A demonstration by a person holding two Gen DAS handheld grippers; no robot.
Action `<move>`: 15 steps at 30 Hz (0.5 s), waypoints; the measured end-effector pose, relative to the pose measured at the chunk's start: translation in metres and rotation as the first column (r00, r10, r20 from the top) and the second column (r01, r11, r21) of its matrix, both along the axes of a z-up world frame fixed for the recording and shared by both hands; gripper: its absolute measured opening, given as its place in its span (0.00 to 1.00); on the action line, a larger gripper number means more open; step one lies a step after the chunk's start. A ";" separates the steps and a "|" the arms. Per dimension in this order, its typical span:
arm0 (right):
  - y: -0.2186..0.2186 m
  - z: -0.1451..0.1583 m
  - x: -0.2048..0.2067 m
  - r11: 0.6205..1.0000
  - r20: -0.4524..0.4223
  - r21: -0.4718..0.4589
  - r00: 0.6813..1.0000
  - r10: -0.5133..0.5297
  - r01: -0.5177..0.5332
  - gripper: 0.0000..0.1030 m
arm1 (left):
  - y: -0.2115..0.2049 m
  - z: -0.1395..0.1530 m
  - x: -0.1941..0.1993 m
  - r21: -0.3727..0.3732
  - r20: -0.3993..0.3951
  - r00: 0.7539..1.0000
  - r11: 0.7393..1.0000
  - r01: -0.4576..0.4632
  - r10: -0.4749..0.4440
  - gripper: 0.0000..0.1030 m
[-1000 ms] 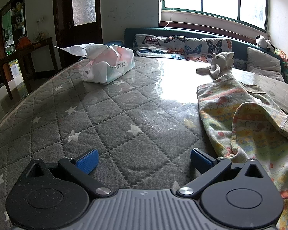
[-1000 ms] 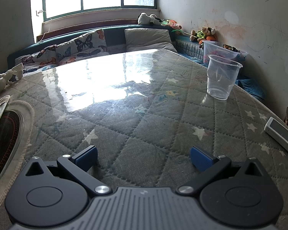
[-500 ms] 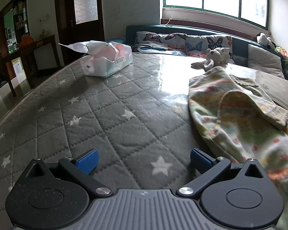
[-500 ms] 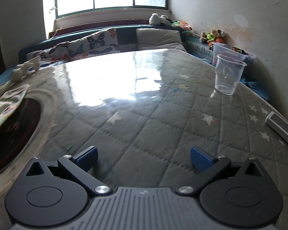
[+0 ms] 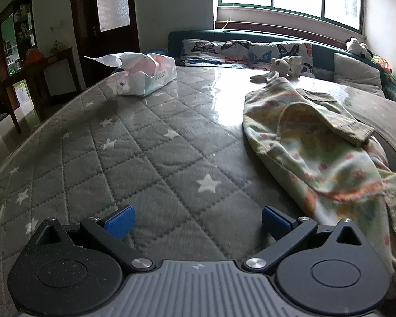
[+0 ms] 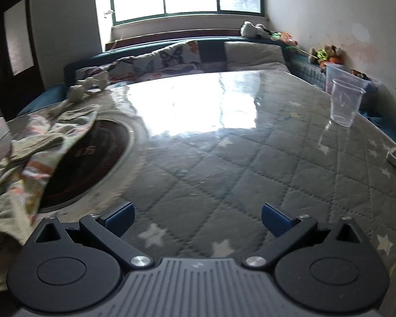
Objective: Fold clothes
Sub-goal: 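Move both grippers toward the crumpled patterned shirt on the mattress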
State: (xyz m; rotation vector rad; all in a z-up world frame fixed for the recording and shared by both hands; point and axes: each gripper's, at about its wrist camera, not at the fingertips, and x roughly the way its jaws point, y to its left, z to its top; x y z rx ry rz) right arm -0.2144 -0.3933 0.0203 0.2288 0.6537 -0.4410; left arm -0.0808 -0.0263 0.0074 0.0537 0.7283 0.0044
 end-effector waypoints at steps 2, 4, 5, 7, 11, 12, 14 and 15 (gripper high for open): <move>0.008 0.003 -0.002 1.000 0.006 -0.002 1.000 0.027 -0.027 1.00 | -0.002 0.000 -0.006 0.002 -0.006 1.000 1.000 0.008 -0.008 1.00; 0.016 0.005 -0.004 0.999 0.008 -0.007 0.999 0.049 -0.049 1.00 | -0.005 0.001 -0.012 0.007 -0.011 1.000 1.000 0.015 -0.015 1.00; 0.022 0.007 -0.005 0.998 0.009 -0.017 0.998 0.063 -0.063 1.00 | -0.006 0.001 -0.015 0.011 -0.012 1.000 1.000 0.020 -0.020 1.00; 0.033 0.009 -0.007 0.996 0.013 -0.020 0.996 0.083 -0.083 1.00 | -0.009 0.002 -0.020 0.015 -0.013 0.999 0.999 0.031 -0.031 1.00; 0.049 0.011 -0.010 0.991 0.018 -0.015 0.991 0.131 -0.131 1.00 | -0.012 0.004 -0.028 0.016 -0.017 0.999 0.999 0.051 -0.050 1.00; 0.054 0.011 -0.010 0.989 0.016 -0.020 0.989 0.145 -0.144 1.00 | -0.013 0.005 -0.030 0.017 -0.018 0.998 0.998 0.054 -0.053 1.00; 0.063 0.010 -0.012 0.985 0.012 -0.025 0.986 0.168 -0.168 1.00 | -0.015 0.006 -0.032 0.024 -0.019 0.998 0.998 0.058 -0.058 1.00; 0.067 0.011 -0.012 0.984 0.010 -0.025 0.984 0.178 -0.178 1.00 | -0.016 0.006 -0.034 0.027 -0.020 0.998 0.998 0.060 -0.060 1.00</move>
